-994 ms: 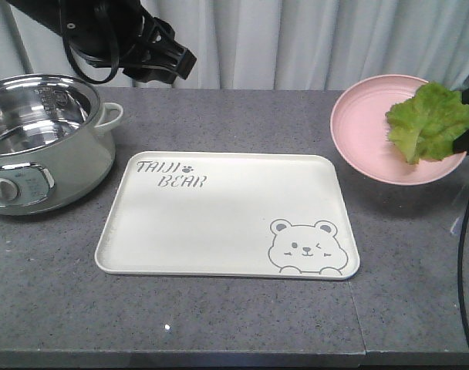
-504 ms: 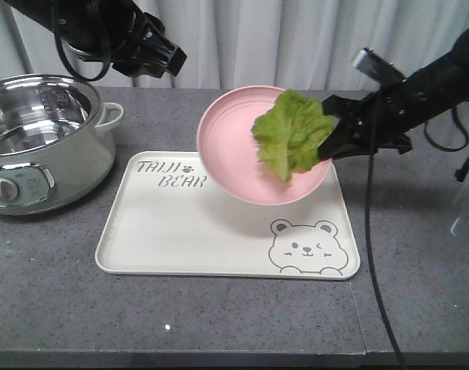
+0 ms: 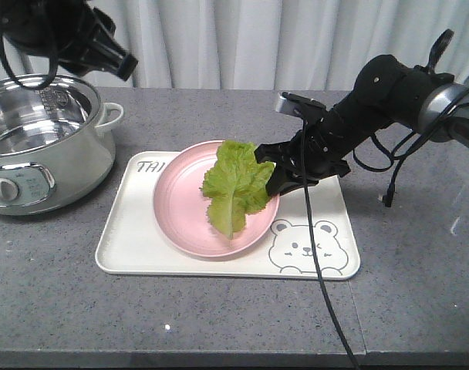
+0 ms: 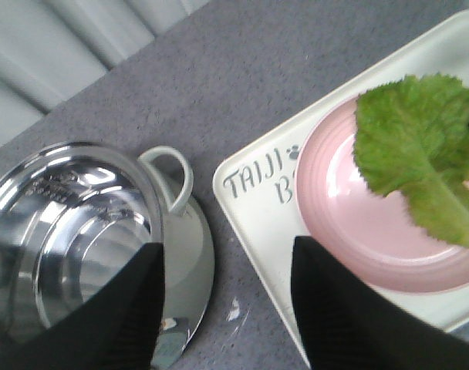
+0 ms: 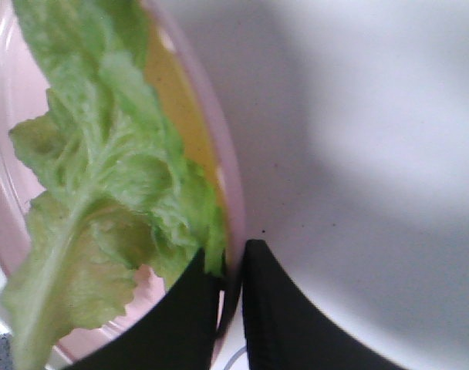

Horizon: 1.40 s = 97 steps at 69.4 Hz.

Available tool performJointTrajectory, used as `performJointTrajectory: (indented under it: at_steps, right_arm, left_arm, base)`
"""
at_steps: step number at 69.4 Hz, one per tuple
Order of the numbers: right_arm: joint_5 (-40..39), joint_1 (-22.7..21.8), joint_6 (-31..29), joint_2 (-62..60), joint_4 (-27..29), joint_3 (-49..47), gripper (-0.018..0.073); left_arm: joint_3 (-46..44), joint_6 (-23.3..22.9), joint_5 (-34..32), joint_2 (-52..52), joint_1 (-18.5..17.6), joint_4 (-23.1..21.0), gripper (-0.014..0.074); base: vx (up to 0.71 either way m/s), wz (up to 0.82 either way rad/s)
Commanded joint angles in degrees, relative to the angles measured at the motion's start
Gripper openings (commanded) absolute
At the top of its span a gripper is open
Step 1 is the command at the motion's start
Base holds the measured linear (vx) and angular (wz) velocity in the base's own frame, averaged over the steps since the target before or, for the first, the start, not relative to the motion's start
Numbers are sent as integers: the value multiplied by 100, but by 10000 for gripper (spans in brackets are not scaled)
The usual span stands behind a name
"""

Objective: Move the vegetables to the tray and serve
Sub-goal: 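Lift the pink plate and carry it onto the tray with the right gripper, then release the plate and move both grippers to opposite tray edges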

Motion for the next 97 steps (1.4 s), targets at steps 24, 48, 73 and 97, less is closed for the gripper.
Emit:
performJointTrajectory:
  at_steps: [24,48,73,97]
  right_arm:
    - [-131,106,-34,-345,-468,-191,411]
    - [-102,-27,354,-1147,-1189,-191,400]
    - [821,-27,967,-1771,-2663,-185,393]
    - [1145,-27,1277,-1531,-2677,-174,393]
  left_arm:
    - [1504,-744,-132,-783,-13,913,356]
    - [1544,-1481,-137,-802,413,936,356]
    - [1544,-1112,-292,-622,1942,-935,355]
    - [1544,-920,-263,-82,2003,-1636,355]
  base:
    - [0,0]
    - [0,0]
    - [0,0]
    - [0,0]
